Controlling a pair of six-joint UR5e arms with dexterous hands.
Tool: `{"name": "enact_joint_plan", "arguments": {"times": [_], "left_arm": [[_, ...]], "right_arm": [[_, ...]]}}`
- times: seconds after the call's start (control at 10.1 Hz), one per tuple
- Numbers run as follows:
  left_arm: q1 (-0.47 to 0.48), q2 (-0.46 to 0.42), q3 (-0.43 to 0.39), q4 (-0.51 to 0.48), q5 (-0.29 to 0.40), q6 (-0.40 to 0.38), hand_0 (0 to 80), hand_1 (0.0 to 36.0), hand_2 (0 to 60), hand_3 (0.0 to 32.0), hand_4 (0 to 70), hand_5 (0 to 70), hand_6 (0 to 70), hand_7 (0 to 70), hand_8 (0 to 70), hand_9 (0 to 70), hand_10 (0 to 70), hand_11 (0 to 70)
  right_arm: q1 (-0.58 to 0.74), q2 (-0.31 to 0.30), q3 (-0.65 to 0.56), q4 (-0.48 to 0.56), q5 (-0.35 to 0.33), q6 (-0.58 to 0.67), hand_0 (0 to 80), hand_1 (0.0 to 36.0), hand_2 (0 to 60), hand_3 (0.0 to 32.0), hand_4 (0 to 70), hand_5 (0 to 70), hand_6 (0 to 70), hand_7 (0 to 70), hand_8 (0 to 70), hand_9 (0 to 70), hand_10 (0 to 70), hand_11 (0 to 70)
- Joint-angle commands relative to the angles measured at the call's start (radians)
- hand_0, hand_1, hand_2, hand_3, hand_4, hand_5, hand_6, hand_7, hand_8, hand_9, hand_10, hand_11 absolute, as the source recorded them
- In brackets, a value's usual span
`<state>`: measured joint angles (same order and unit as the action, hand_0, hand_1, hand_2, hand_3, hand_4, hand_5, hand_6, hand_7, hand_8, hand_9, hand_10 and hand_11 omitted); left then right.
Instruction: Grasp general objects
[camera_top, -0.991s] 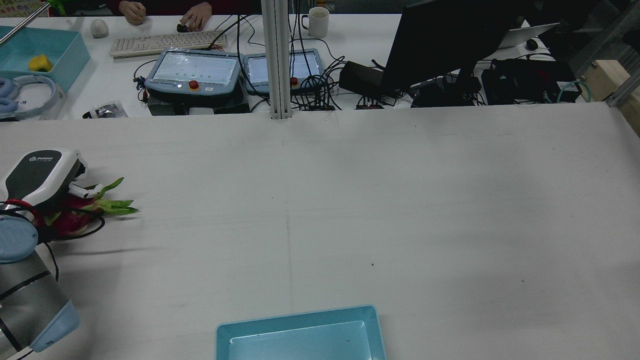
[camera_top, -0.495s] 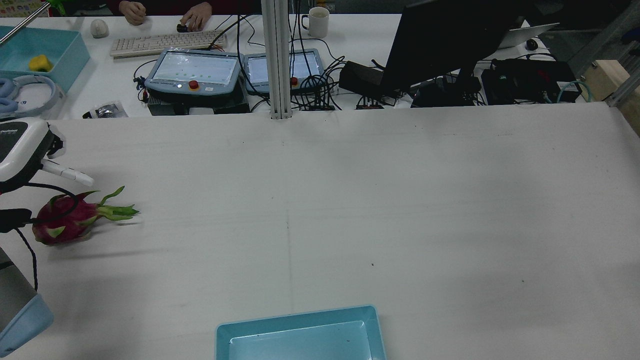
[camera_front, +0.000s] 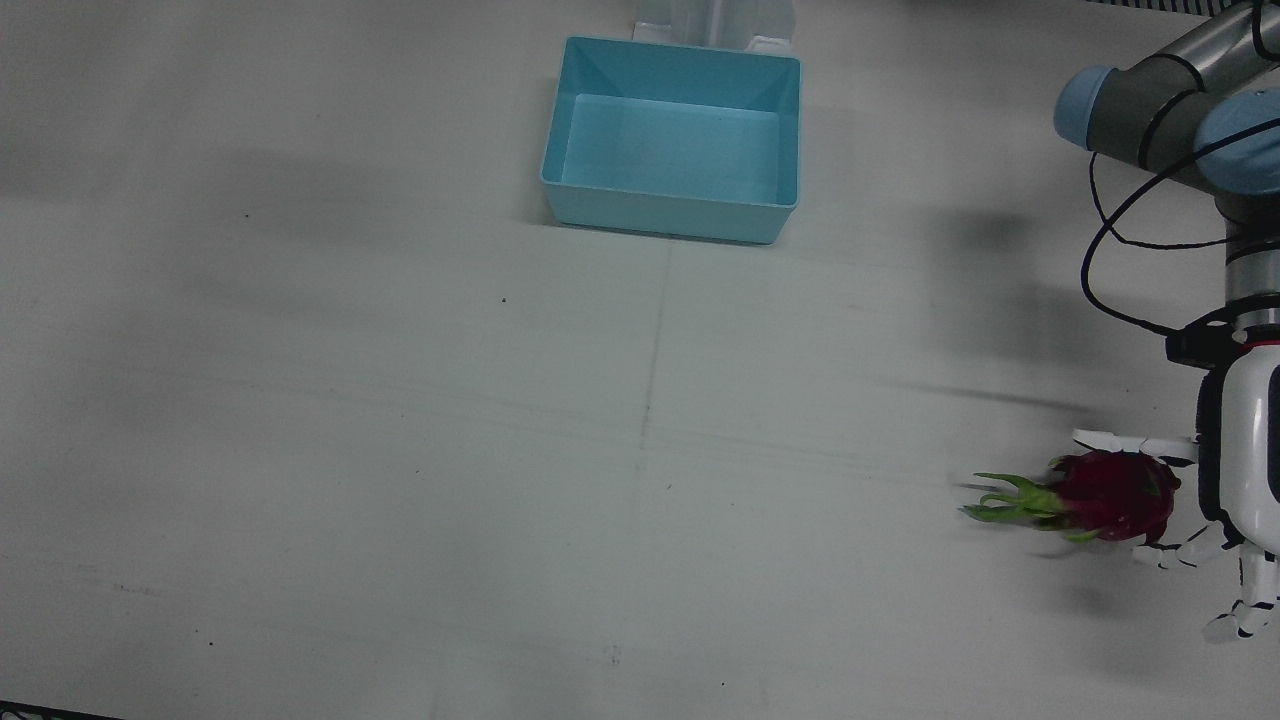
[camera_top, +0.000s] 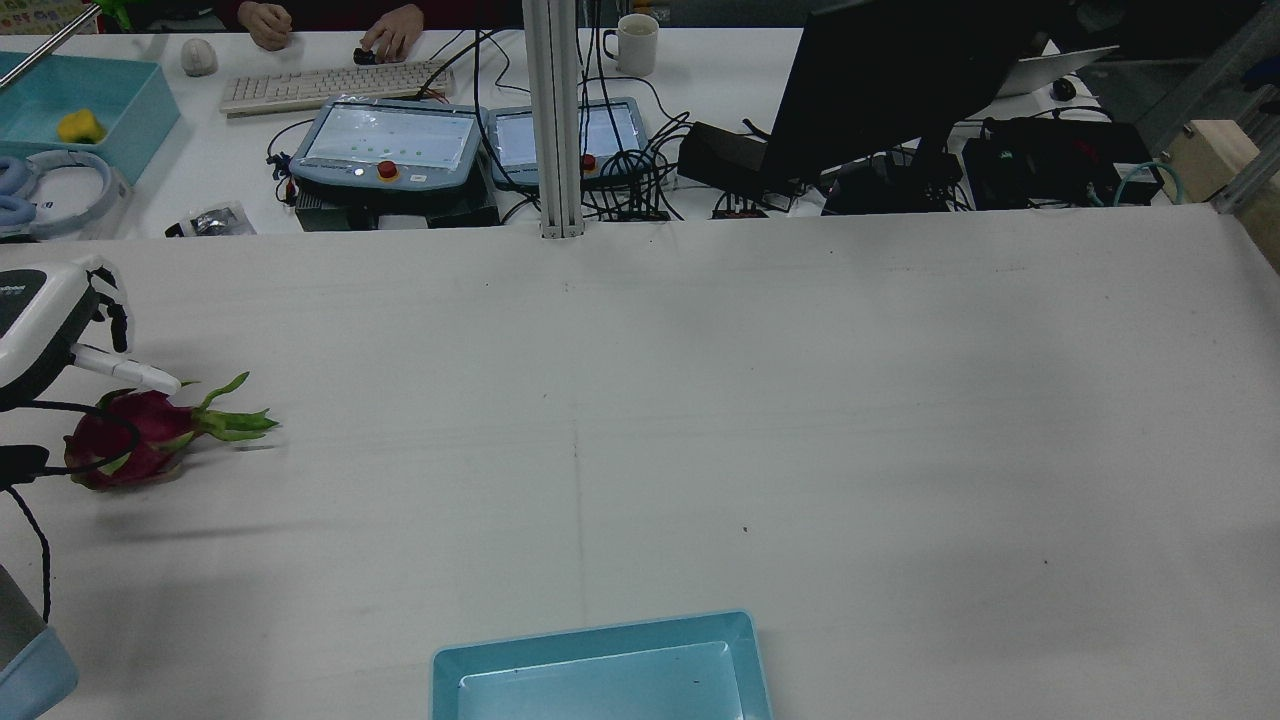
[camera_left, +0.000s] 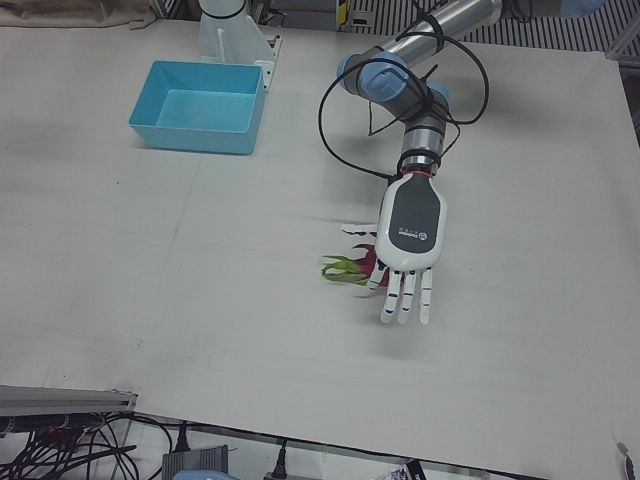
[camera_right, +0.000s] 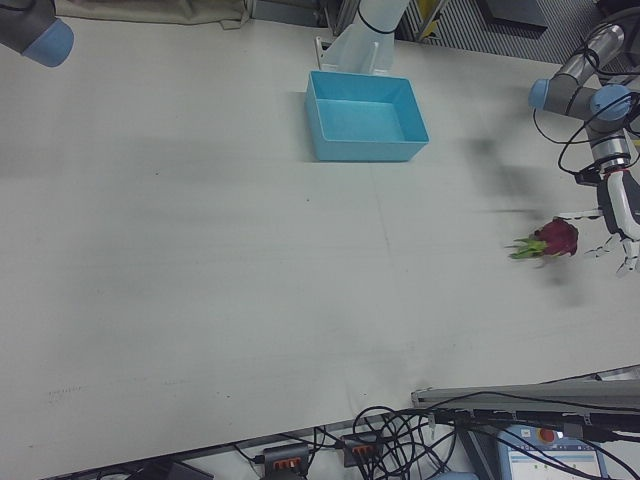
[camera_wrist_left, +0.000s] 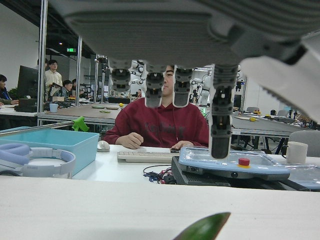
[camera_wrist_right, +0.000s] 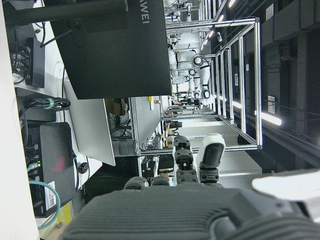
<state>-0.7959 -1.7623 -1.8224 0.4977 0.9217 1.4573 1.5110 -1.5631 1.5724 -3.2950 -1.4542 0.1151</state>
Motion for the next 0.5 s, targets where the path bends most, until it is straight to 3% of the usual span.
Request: {"name": "enact_joint_plan", "arguments": {"times": [0.0, 0.4], "left_arm": [[0.006, 0.081, 0.008, -0.097, -0.004, 0.002, 41.2, 0.2, 0.0, 32.0, 0.0, 0.0, 0.0, 0.0, 0.0, 0.0, 0.0, 0.0], [0.007, 0.098, 0.002, -0.100, -0.027, 0.002, 45.2, 4.4, 0.0, 32.0, 0.0, 0.0, 0.0, 0.0, 0.0, 0.0, 0.0, 0.0]], "right_arm": [[0.000, 0.000, 0.000, 0.000, -0.002, 0.000, 0.0, 0.0, 0.0, 0.0, 0.0, 0.0, 0.0, 0.0, 0.0, 0.0, 0.0, 0.0], [0.000, 0.000, 0.000, 0.000, 0.000, 0.000, 0.0, 0.0, 0.0, 0.0, 0.0, 0.0, 0.0, 0.0, 0.0, 0.0, 0.0, 0.0]]}}
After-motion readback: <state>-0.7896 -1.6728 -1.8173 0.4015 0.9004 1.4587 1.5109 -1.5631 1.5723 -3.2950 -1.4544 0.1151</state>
